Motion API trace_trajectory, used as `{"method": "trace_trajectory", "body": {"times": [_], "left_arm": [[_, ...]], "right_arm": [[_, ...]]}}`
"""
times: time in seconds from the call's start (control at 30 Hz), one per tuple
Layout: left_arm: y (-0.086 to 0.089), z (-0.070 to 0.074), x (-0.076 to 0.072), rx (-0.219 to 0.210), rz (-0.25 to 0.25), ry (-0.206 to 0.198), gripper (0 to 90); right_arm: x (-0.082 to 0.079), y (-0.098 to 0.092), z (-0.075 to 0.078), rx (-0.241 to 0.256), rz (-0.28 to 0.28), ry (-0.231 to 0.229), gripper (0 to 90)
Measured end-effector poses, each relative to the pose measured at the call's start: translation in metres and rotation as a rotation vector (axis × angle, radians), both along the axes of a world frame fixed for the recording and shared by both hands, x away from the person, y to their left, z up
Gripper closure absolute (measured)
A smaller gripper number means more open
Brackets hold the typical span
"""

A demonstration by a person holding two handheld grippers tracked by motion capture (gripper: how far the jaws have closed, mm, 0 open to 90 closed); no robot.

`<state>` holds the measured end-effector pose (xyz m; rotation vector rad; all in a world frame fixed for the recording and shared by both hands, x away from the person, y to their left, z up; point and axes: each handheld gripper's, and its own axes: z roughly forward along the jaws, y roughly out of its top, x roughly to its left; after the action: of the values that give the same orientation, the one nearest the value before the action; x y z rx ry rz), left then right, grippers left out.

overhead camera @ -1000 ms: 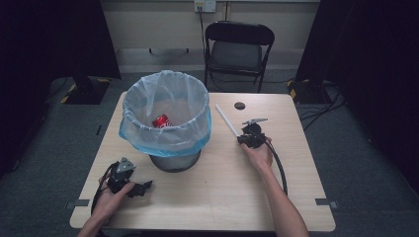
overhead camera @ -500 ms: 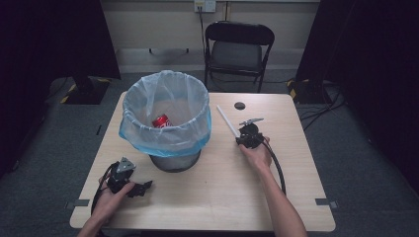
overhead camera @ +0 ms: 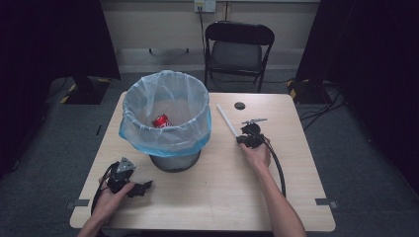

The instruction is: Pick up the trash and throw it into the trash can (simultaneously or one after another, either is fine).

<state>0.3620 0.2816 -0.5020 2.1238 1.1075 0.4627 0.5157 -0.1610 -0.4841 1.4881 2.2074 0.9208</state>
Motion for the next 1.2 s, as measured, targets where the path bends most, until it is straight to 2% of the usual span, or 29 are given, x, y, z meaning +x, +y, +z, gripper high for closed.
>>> {"method": "trace_trajectory", "body": {"times": [0.1, 0.23, 0.57, 0.93, 1.03, 1.2], "left_arm": [[0.0, 0.0, 0.0, 0.0, 0.0, 0.0, 0.0], [0.0, 0.0, 0.0, 0.0, 0.0, 0.0, 0.0], [0.0, 0.0, 0.0, -0.002, -0.001, 0.0, 0.0], [0.0, 0.0, 0.0, 0.0, -0.001, 0.001, 0.0], [0.0, 0.0, 0.0, 0.0, 0.002, 0.003, 0.0], [0.0, 0.0, -0.001, 0.0, 0.008, 0.003, 0.0]], "right_arm": [[-0.001, 0.0, 0.001, 0.01, 0.003, -0.008, 81.8], [-0.003, -0.001, 0.009, 0.055, 0.001, -0.028, 81.8], [-0.01, -0.006, 0.04, 0.132, 0.003, -0.118, 81.9], [-0.015, -0.003, 0.06, 0.17, 0.032, -0.179, 81.9], [-0.017, -0.002, 0.07, 0.182, 0.043, -0.204, 81.9], [-0.02, 0.0, 0.08, 0.187, 0.057, -0.221, 81.9]]}}
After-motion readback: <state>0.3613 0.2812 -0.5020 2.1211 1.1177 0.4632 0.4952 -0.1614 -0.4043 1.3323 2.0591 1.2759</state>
